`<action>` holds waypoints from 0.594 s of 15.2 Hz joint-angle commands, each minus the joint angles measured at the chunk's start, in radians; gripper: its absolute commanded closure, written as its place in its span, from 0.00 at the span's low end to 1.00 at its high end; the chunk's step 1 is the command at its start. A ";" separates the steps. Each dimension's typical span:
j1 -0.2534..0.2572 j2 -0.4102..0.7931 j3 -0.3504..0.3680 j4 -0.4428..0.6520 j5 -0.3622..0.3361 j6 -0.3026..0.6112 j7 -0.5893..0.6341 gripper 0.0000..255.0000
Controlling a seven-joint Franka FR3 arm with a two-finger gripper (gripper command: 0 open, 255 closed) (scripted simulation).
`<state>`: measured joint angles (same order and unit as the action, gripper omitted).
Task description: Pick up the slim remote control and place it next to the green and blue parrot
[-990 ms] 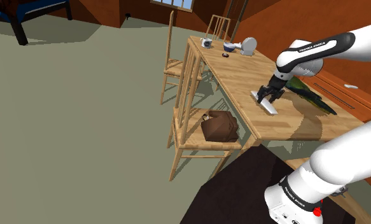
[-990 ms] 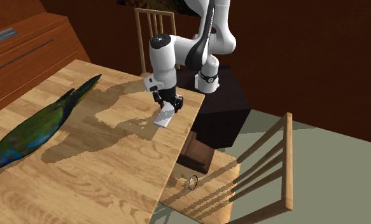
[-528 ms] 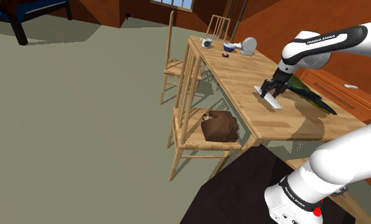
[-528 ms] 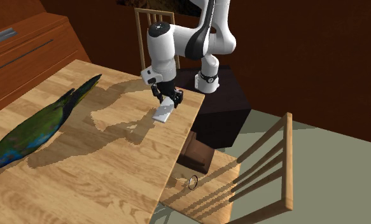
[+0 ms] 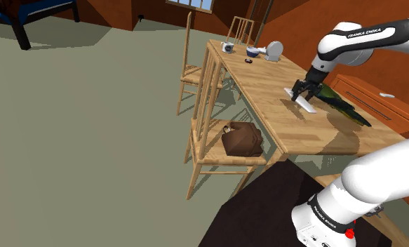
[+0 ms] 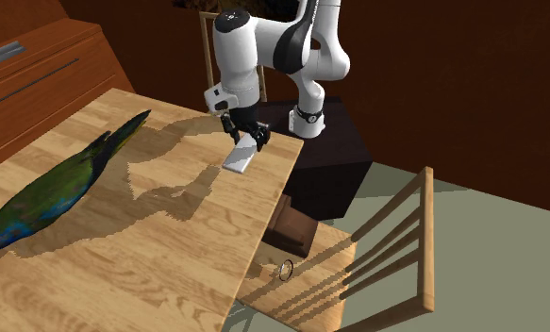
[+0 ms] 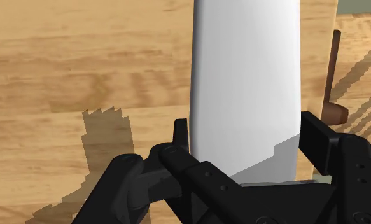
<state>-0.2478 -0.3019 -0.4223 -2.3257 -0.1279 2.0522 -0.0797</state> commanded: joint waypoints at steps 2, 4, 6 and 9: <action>0.000 -0.018 0.007 0.027 -0.003 -0.045 0.005 1.00; 0.000 -0.026 0.011 0.048 -0.003 -0.073 0.007 1.00; 0.001 -0.032 0.014 0.069 -0.003 -0.101 0.008 1.00; 0.001 -0.038 0.018 0.091 -0.003 -0.128 0.009 1.00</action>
<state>-0.2470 -0.3385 -0.4057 -2.2404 -0.1312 1.9317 -0.0714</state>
